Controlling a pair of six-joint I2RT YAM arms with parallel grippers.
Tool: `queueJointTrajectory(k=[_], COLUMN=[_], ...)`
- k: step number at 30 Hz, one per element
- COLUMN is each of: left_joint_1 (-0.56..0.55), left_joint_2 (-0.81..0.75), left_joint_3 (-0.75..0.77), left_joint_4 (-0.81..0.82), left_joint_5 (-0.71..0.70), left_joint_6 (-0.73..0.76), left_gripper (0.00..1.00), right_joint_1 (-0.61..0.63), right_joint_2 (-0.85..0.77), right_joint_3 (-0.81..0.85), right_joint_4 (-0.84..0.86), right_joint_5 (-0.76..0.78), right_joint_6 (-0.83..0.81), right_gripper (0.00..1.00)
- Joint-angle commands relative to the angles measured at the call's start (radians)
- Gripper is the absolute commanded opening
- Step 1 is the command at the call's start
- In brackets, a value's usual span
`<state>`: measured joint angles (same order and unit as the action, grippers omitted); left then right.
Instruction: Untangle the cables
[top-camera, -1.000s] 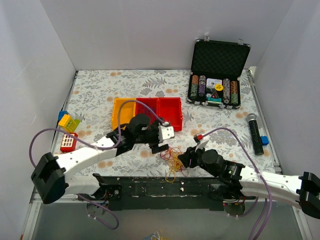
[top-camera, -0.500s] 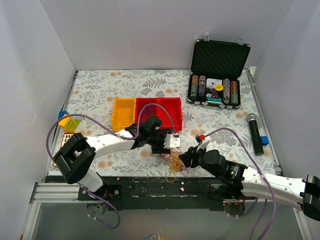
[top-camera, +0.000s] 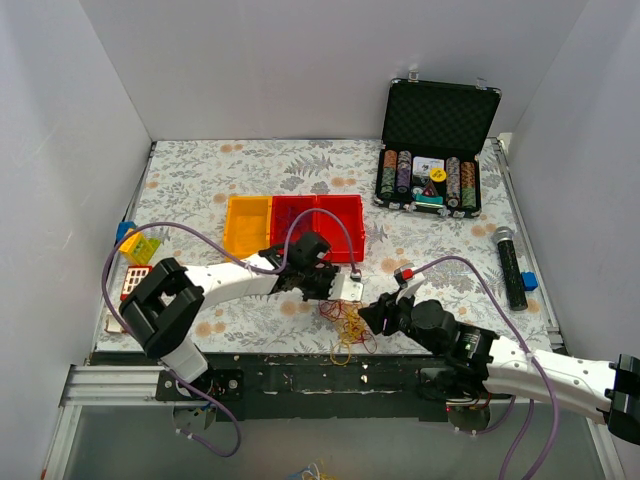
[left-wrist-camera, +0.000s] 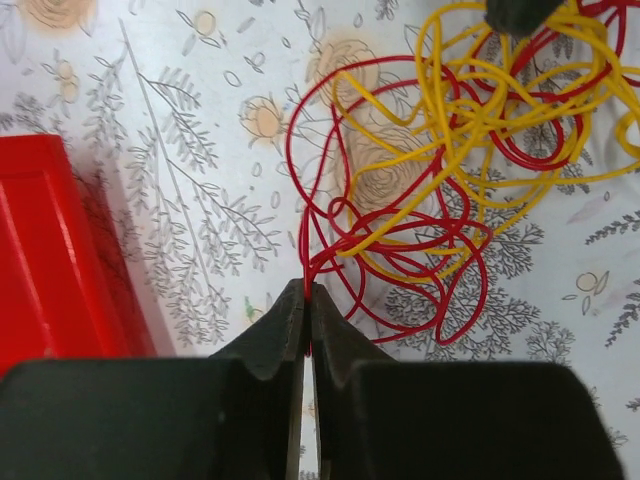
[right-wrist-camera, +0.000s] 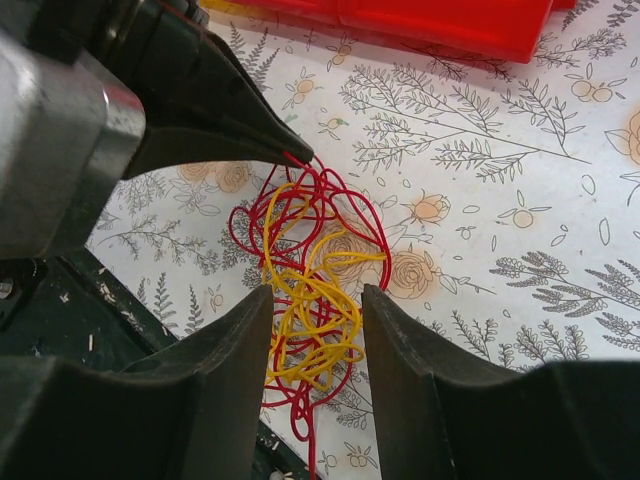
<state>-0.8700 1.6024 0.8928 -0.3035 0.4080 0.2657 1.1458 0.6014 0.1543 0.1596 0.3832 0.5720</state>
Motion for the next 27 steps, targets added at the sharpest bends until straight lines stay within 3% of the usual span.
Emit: queueJointTrajectory(k=[1, 6, 14, 21, 27], left_joint_1=[0.002, 0.002, -0.023, -0.032, -0.053], left_joint_2=[-0.033, -0.123, -0.3, -0.369, -0.38], left_joint_3=[0.066, 0.127, 0.187, 0.3, 0.377], left_joint_4=[0.003, -0.058, -0.207, -0.259, -0.302], left_joint_5=[0.0, 0.011, 0.054, 0.063, 0.094], left_joint_6=[-0.003, -0.072, -0.201, -0.312, -0.365], left_gripper=[0.0, 0.0, 0.0, 0.0, 0.0], right_joint_1=[0.002, 0.002, 0.002, 0.002, 0.003], right_joint_2=[-0.002, 0.012, 0.034, 0.084, 0.222], right_joint_3=[0.025, 0.048, 0.186, 0.194, 0.224], right_joint_4=[0.012, 0.015, -0.006, 0.154, 0.293], right_joint_5=[0.008, 0.006, 0.063, 0.005, -0.02], right_joint_6=[-0.006, -0.029, -0.188, -0.256, -0.307], right_gripper=[0.49, 0.51, 0.73, 0.84, 0.86])
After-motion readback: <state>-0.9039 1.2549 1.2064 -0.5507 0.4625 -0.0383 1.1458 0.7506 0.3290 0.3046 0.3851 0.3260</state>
